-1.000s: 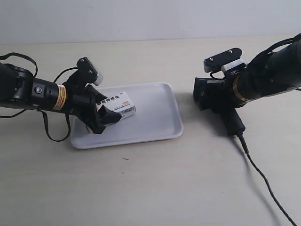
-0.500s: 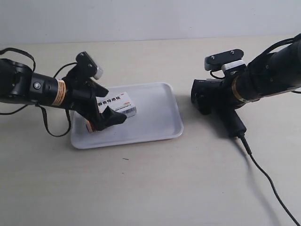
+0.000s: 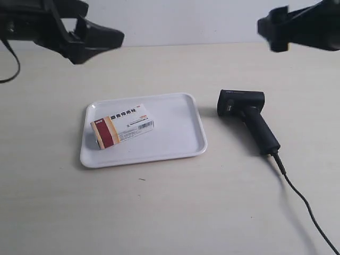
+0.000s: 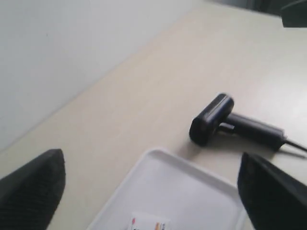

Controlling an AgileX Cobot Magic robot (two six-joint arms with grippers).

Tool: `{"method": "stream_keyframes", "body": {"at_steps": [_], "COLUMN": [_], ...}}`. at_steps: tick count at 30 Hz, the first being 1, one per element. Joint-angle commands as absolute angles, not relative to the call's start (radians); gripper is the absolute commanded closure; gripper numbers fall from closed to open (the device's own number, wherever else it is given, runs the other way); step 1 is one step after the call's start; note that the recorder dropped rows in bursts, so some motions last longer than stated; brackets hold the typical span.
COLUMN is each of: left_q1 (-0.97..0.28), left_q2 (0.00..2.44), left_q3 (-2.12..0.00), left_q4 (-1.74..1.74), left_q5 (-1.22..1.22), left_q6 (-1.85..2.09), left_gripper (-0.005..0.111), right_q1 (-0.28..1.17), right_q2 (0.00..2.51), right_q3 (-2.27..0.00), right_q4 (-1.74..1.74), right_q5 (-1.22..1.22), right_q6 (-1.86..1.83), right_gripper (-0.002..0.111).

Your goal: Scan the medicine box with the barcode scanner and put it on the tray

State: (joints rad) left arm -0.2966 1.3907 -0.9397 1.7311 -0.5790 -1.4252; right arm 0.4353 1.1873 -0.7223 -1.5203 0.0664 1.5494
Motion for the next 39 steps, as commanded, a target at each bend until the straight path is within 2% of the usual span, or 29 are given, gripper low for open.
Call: {"method": "stream_keyframes", "body": {"at_steps": [1,4,5,6,7,8,14,21,32,36,39], "left_q1": [-0.299,-0.299,-0.299,-0.299,-0.299,-0.299,-0.299,-0.299,-0.299,-0.299,-0.299], "left_q2": [1.209,1.078,1.044,1.001,0.959,0.915,0.665,0.47,0.43,0.43,0.413], "left_q3": [-0.844,-0.72,-0.682,-0.634,-0.582,-0.54,-0.264,-0.08,-0.047,-0.047,-0.047], "left_q4": [1.744,1.744,1.744,1.744,1.733,1.706,1.539,1.54,1.587,1.469,1.226], "left_q5": [-0.637,-0.616,-0.6,-0.575,-0.548,-0.519,-0.298,-0.348,-0.276,-0.095,0.021], "left_q6": [-1.531,-1.557,-1.573,-1.582,-1.586,-1.586,-1.604,-1.624,-1.516,-1.49,-1.288], "left_gripper": [0.052,0.089,0.101,0.106,0.106,0.106,0.106,0.106,0.106,0.106,0.106], "right_q1": [0.437,0.437,0.437,0.437,0.437,0.437,0.437,0.437,0.437,0.437,0.437], "right_q2": [0.922,0.757,0.721,0.678,0.641,0.609,0.492,0.463,0.463,0.463,0.463], "right_q3": [-0.618,-0.524,-0.496,-0.462,-0.43,-0.406,-0.307,-0.306,-0.306,-0.306,-0.306], "right_q4": [-1.515,-1.494,-1.494,-1.494,-1.496,-1.496,-1.39,-1.388,-1.388,-1.388,-1.386], "right_q5": [0.075,0.08,0.084,0.084,0.084,0.084,0.073,0.073,0.073,0.073,0.073], "right_q6": [1.546,1.546,1.546,1.546,1.546,1.546,1.548,1.548,1.548,1.548,1.548], "right_gripper": [0.043,0.079,0.087,0.096,0.105,0.108,0.108,0.108,0.108,0.108,0.108]}}
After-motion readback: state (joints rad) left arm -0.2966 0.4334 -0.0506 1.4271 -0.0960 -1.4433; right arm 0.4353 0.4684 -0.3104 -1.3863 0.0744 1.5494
